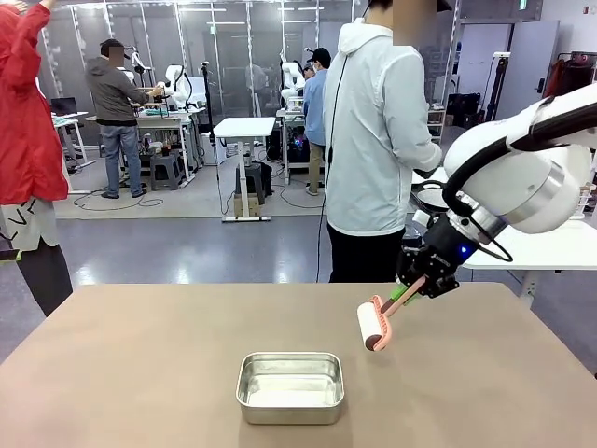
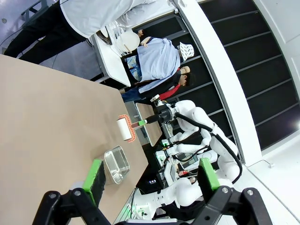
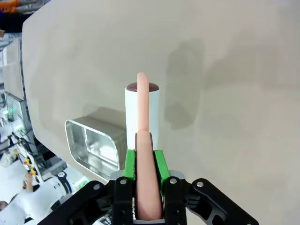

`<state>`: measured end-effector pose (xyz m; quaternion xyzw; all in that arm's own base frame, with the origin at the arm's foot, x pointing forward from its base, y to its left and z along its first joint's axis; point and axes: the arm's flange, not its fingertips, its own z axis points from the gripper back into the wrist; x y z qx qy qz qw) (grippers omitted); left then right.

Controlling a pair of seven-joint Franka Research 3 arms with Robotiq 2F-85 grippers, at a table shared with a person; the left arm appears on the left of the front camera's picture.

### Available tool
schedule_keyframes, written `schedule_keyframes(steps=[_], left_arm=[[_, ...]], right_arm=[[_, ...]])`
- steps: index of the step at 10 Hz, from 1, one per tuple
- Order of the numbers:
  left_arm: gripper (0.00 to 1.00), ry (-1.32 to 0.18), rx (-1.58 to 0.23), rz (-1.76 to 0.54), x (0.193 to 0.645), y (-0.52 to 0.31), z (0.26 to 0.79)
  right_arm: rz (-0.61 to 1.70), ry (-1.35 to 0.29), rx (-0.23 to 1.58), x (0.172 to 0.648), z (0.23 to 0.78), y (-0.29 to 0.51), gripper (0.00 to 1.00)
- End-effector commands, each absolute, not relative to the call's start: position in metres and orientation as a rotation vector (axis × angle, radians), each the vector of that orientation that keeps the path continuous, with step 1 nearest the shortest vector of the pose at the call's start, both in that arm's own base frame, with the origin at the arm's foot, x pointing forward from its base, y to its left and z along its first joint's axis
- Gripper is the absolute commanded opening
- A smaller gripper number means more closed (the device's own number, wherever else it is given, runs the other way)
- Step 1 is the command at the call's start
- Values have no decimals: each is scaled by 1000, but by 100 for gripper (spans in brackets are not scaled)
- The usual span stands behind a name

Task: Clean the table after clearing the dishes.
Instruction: When the right (or left) Handle tray is removed, use the right hand (or left hand) to clean the right (or left) side of the table with the Lint Roller.

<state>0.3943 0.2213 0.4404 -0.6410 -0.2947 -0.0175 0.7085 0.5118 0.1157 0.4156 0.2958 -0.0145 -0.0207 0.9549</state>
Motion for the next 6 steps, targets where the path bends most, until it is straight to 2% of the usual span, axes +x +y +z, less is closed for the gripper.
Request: schedule_keyframes(steps=[1, 6], left_arm=[[100, -655, -1422, -39, 390, 221, 442], [100, -655, -1422, -39, 390, 221, 442]], right_arm=[[-104, -17, 670, 530, 404, 113, 21], [-123, 34, 714, 538, 356, 94, 21]])
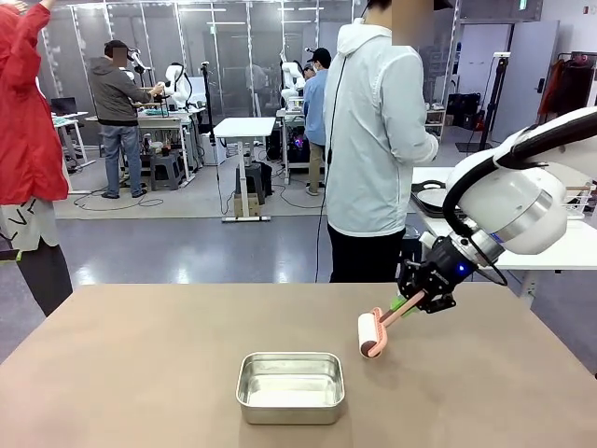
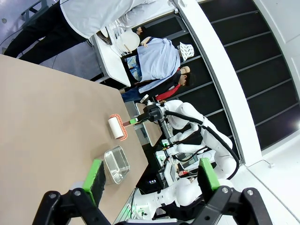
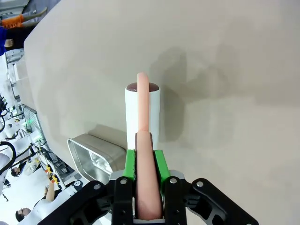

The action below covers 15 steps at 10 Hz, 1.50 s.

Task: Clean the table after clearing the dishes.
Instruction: When the right (or left) Handle tray is removed, use the right hand (or left hand) to clean the right (or left) side of the table with the Lint Roller.

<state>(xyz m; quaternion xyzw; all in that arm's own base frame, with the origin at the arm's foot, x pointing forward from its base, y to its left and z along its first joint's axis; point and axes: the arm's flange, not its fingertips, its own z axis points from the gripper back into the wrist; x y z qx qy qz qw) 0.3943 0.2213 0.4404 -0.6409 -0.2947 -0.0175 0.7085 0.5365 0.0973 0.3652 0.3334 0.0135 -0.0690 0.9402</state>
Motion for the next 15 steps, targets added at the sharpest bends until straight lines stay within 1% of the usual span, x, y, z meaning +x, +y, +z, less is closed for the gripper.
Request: schedule_keyframes(steps=[1, 2, 3, 4, 5, 8, 9, 11, 14, 15], left_arm=[[100, -655, -1422, -39, 390, 221, 442], [100, -655, -1422, -39, 390, 221, 442], [100, -655, -1422, -39, 390, 221, 442], [100, -655, -1422, -39, 390, 221, 442], [100, -655, -1422, -39, 390, 221, 442], [100, -655, -1422, -39, 390, 221, 442], [100, -655, -1422, -39, 390, 221, 442], [100, -655, -1422, -39, 390, 221, 442], [100, -655, -1422, -39, 390, 221, 442], [100, -655, -1422, -39, 390, 221, 442]], right_arm=[[-137, 16, 711, 538, 347, 90, 21], [-140, -24, 718, 536, 339, 83, 21], [-137, -31, 718, 532, 328, 75, 21], [-155, -27, 668, 527, 319, 62, 21], [-159, -19, 657, 524, 314, 43, 21], [-157, -62, 553, 524, 323, -6, 21], [-167, -69, 496, 525, 325, -24, 21], [-190, -74, 322, 528, 330, -63, 21], [-220, -76, 139, 528, 350, -99, 21], [-230, -76, 107, 528, 357, -103, 21]])
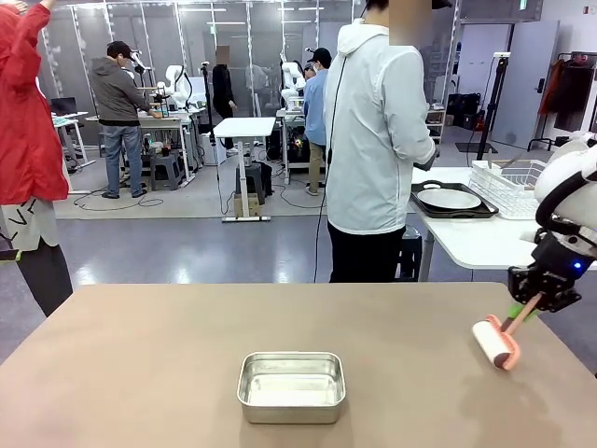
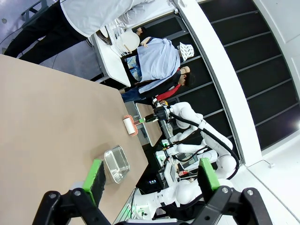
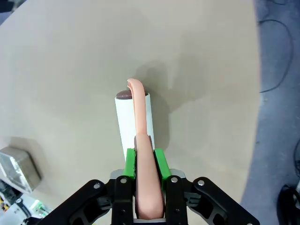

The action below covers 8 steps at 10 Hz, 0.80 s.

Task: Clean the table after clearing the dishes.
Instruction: When the right (or left) Handle tray is removed, use the right hand (or left hand) to clean the right (or left) side of the table with the Lint Roller.

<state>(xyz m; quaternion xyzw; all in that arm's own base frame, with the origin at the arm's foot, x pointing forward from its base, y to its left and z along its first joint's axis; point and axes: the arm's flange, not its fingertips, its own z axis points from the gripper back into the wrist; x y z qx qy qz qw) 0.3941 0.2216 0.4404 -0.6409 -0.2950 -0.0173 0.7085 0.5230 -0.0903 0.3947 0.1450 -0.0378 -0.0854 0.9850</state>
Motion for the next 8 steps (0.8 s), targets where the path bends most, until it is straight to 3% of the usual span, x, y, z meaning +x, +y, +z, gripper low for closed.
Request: schedule_keyframes(steps=[1, 5, 8], left_arm=[[100, -655, -1422, -39, 390, 221, 442], [100, -655, -1422, -39, 390, 221, 442], [100, -655, -1422, -39, 390, 221, 442]], right_arm=[[-218, -76, 89, 526, 366, -104, 21], [-167, -142, 101, 518, 409, -91, 21], [-122, -237, 85, 494, 478, -81, 21]])
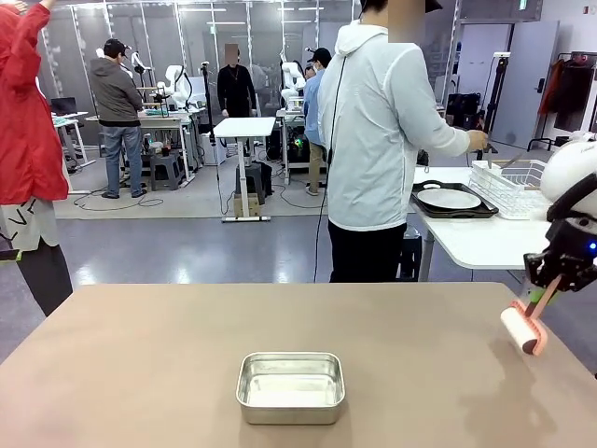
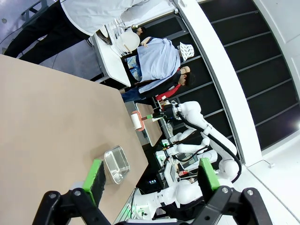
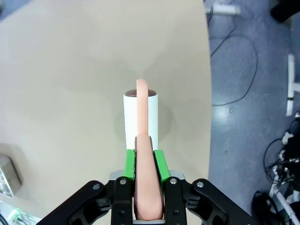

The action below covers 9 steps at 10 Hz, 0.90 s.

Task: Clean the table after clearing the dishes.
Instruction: When the right (or left) Handle tray is removed, use the right hand (or left hand) to clean the right (or left) side of the table with the Lint Roller.

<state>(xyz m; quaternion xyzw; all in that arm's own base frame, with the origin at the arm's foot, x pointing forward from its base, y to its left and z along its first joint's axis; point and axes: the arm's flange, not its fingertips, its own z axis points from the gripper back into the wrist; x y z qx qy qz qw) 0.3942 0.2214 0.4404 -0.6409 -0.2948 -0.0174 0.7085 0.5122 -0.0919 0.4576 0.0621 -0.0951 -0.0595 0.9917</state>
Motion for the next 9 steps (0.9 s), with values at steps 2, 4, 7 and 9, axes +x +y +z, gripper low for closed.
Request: schedule_keyframes(steps=[2, 4, 7, 9], left_arm=[[100, -655, -1422, -39, 390, 221, 442], [100, -655, -1422, -39, 390, 221, 442], [100, -655, -1422, -39, 390, 221, 442], [100, -655, -1422, -39, 390, 221, 442]], right_arm=[[-96, -234, 51, 485, 505, -68, 21], [-80, -252, 85, 495, 506, -82, 21], [-80, -252, 85, 495, 506, -82, 21], [-80, -252, 85, 495, 506, -82, 21]])
